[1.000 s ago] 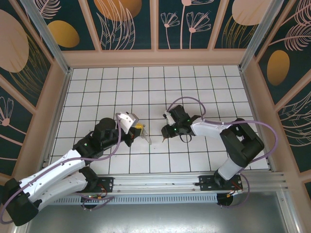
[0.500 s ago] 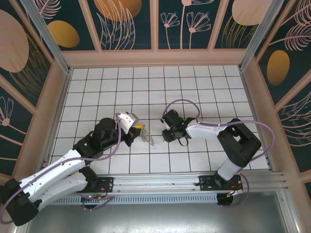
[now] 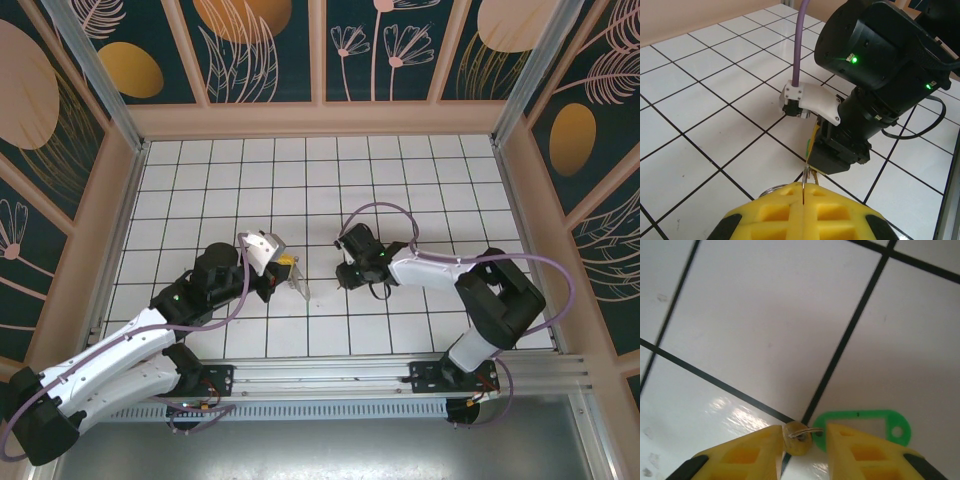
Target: Put the keys on the keyring
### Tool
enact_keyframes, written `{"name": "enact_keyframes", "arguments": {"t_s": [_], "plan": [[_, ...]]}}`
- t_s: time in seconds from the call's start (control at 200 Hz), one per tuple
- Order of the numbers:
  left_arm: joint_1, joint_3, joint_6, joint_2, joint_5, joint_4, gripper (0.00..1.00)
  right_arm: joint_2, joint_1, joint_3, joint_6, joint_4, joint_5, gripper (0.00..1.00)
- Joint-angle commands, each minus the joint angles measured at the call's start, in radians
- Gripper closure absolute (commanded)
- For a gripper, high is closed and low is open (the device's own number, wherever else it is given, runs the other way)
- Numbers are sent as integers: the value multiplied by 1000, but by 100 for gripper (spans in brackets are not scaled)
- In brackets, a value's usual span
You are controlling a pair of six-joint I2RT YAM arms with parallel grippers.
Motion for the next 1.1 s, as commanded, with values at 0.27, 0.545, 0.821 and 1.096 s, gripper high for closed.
{"name": "enact_keyframes", "arguments": {"t_s": [0.27,0.545,0.821,1.096], "plan": [[-3,-8,-16,1,14,47,100,-14,-31,-25,28,59,-63,77],[-3,-8,-18,1,11,44,100,-1,-23,-21,30,60,-67,76],[-2,-6,-15,0,8,44,100,28,26,13,30,-9,61,74],[-3,-6,-17,-4,5,43,100,56,48,29,27,-7,95,74]]}}
